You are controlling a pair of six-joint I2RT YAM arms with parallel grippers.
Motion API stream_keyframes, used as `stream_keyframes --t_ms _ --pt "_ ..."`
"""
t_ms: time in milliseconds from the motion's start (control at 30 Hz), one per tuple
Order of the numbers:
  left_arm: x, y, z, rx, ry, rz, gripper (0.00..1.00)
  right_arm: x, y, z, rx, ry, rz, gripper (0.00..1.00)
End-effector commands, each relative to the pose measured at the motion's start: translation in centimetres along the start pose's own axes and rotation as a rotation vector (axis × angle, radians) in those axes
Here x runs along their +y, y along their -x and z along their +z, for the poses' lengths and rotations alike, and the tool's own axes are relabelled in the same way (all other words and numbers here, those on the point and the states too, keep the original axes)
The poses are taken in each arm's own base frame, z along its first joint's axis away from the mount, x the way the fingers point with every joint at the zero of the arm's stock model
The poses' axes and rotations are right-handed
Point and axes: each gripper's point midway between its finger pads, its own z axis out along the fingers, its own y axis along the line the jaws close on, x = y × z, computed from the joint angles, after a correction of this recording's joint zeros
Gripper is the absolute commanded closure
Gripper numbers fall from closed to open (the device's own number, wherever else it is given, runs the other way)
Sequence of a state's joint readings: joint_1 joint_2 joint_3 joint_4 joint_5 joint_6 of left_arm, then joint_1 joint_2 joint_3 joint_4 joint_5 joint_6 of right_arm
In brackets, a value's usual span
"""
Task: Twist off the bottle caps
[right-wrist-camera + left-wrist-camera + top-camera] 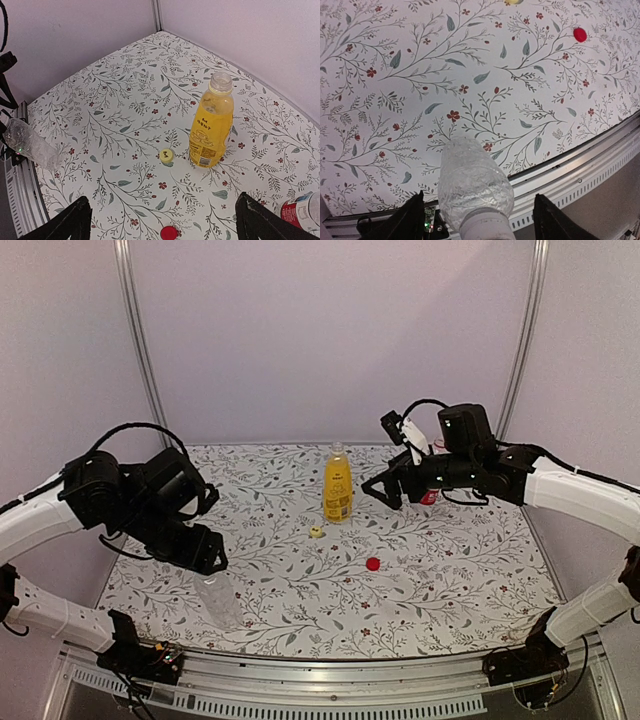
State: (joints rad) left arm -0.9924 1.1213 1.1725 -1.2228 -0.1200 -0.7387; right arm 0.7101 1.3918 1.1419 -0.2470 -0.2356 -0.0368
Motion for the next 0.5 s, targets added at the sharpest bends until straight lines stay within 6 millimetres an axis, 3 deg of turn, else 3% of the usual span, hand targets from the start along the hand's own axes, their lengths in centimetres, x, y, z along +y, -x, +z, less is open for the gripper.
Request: stream_keyframes --t_ms 0,200,467 --pt "0.04 -1.39 0.10 0.046 0.000 -0.001 0.28 -0.02 1.07 -0.59 -0.023 0.003 0.014 0.01" --pt "-0.40 -1.49 -0.70 0.048 -0.027 0.005 0.38 0.01 1.06 -0.61 -0.024 0.003 0.017 0.01" --pt "-0.53 -2.09 -0.28 0.083 -0.016 0.032 0.45 0.08 0.69 -0.47 -0.013 0.010 0.026 0.01"
